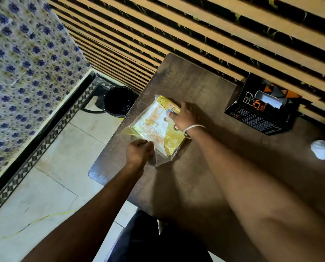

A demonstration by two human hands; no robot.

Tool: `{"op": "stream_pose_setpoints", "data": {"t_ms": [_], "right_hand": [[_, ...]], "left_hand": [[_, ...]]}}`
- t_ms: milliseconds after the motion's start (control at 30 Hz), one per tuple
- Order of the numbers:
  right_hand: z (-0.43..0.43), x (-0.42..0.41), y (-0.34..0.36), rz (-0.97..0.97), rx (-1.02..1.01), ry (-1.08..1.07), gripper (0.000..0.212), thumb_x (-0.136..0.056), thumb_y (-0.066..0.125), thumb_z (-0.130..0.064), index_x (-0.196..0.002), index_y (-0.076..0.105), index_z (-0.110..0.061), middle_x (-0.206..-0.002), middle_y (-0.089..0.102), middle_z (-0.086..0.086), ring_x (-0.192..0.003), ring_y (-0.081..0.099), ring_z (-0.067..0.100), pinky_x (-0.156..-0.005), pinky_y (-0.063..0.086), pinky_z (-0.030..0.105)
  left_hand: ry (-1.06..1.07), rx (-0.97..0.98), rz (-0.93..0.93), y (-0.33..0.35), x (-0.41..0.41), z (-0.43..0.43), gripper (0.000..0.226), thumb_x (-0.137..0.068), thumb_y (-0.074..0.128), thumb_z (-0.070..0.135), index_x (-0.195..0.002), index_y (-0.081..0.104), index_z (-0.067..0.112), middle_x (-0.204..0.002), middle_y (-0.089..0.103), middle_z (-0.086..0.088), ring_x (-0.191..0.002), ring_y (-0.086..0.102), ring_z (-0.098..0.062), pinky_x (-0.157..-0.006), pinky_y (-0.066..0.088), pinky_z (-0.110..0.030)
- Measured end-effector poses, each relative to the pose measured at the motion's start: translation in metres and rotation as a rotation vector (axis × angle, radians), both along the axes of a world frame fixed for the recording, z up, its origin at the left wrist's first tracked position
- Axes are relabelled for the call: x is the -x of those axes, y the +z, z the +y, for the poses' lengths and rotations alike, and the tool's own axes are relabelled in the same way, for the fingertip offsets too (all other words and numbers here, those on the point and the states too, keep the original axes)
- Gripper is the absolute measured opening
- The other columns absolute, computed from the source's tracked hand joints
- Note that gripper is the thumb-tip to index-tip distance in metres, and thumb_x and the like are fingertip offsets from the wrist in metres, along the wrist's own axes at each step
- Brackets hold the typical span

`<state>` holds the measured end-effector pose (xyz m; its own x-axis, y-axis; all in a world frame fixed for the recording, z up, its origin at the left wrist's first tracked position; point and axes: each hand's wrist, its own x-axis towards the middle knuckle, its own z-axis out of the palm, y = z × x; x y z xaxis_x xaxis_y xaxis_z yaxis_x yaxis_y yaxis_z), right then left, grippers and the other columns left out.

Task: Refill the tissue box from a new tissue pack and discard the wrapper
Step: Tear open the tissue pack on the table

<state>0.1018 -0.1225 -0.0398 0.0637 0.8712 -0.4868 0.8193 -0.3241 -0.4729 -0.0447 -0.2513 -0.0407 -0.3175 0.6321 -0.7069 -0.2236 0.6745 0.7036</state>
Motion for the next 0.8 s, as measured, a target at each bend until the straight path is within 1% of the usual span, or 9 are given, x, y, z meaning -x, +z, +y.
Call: {"op": "stream_pose_setpoints", "data": {"t_ms": [67, 167, 233, 400, 500, 567, 633, 733, 800], "right_hand": [[0.014, -0.002, -0.007, 0.150, 0.118, -0.056, 0.078, -0.090, 0.063, -0.048, -0.148, 0.036, -0.005, -0.153, 0.041, 0.021, -0.140, 0.040, 0.038, -0.115, 0.035, 0.047], [0.021, -0.006, -0.014, 0.312, 0.168, -0.136, 0.067, -0.082, 0.073, -0.051, -0.125, 0.059, -0.001, -0.125, 0.065, 0.018, -0.113, 0.063, 0.036, -0.094, 0.053, 0.041], [0.018, -0.013, -0.012, 0.396, 0.203, -0.104, 0.066, -0.073, 0.079, -0.054, -0.115, 0.066, -0.004, -0.108, 0.071, 0.011, -0.098, 0.069, 0.032, -0.089, 0.056, 0.041], [0.012, -0.025, -0.001, 0.543, 0.200, 0.032, 0.061, -0.072, 0.081, -0.052, -0.118, 0.066, -0.015, -0.112, 0.075, 0.002, -0.103, 0.071, 0.019, -0.099, 0.055, 0.041], [0.016, -0.036, 0.007, 0.647, 0.206, 0.039, 0.069, -0.068, 0.083, -0.054, -0.122, 0.064, -0.016, -0.113, 0.075, 0.001, -0.104, 0.073, 0.016, -0.098, 0.056, 0.042], [0.020, -0.043, 0.013, 0.681, 0.197, 0.022, 0.075, -0.066, 0.084, -0.057, -0.125, 0.062, -0.017, -0.115, 0.075, 0.002, -0.104, 0.073, 0.017, -0.097, 0.057, 0.043], [0.023, -0.046, 0.021, 0.715, 0.183, 0.023, 0.074, -0.068, 0.084, -0.055, -0.127, 0.061, -0.016, -0.117, 0.074, 0.002, -0.106, 0.072, 0.017, -0.098, 0.056, 0.042], [0.024, -0.051, 0.031, 0.753, 0.172, 0.012, 0.055, -0.081, 0.079, -0.038, -0.127, 0.063, -0.013, -0.116, 0.075, 0.003, -0.107, 0.072, 0.016, -0.096, 0.056, 0.034], [0.022, -0.054, 0.037, 0.768, 0.185, -0.003, 0.049, -0.084, 0.077, -0.033, -0.127, 0.063, -0.012, -0.115, 0.075, 0.003, -0.104, 0.073, 0.016, -0.090, 0.058, 0.030]], "left_hand": [[0.019, -0.016, -0.015, -0.001, -0.003, 0.003, 0.008, -0.094, 0.062, 0.005, -0.089, 0.066, 0.001, -0.072, 0.064, -0.010, -0.058, 0.057, -0.020, -0.044, 0.049, -0.024], [0.072, 0.007, -0.074, -0.005, -0.004, 0.006, 0.012, -0.094, 0.061, 0.011, -0.102, 0.071, 0.014, -0.100, 0.074, -0.007, -0.090, 0.071, -0.029, -0.073, 0.062, -0.049], [0.079, 0.015, -0.167, -0.004, -0.004, 0.005, 0.022, -0.095, 0.061, 0.016, -0.116, 0.067, 0.017, -0.110, 0.073, -0.011, -0.095, 0.071, -0.036, -0.068, 0.060, -0.060], [-0.012, -0.094, -0.297, -0.005, 0.000, 0.001, 0.029, -0.094, 0.065, 0.021, -0.122, 0.063, 0.013, -0.101, 0.074, -0.010, -0.089, 0.070, -0.036, -0.063, 0.061, -0.044], [-0.068, -0.194, -0.355, -0.006, 0.005, 0.003, 0.051, -0.086, 0.075, 0.020, -0.134, 0.058, 0.015, -0.129, 0.067, -0.012, -0.118, 0.063, -0.038, -0.092, 0.053, -0.060], [-0.074, -0.264, -0.414, -0.003, 0.007, 0.006, 0.067, -0.078, 0.081, 0.016, -0.139, 0.053, 0.011, -0.137, 0.062, -0.015, -0.126, 0.059, -0.036, -0.102, 0.049, -0.056], [-0.103, -0.280, -0.454, 0.004, 0.006, 0.012, 0.068, -0.076, 0.082, 0.015, -0.138, 0.054, 0.008, -0.135, 0.063, -0.014, -0.121, 0.063, -0.030, -0.100, 0.052, -0.047], [-0.120, -0.219, -0.500, 0.010, 0.002, 0.021, 0.033, -0.086, 0.069, 0.007, -0.118, 0.067, 0.012, -0.113, 0.075, -0.005, -0.102, 0.070, -0.022, -0.083, 0.060, -0.034], [-0.134, -0.186, -0.539, 0.010, 0.001, 0.025, 0.026, -0.092, 0.060, 0.004, -0.116, 0.066, 0.012, -0.105, 0.076, -0.002, -0.093, 0.072, -0.016, -0.072, 0.060, -0.029]]}}
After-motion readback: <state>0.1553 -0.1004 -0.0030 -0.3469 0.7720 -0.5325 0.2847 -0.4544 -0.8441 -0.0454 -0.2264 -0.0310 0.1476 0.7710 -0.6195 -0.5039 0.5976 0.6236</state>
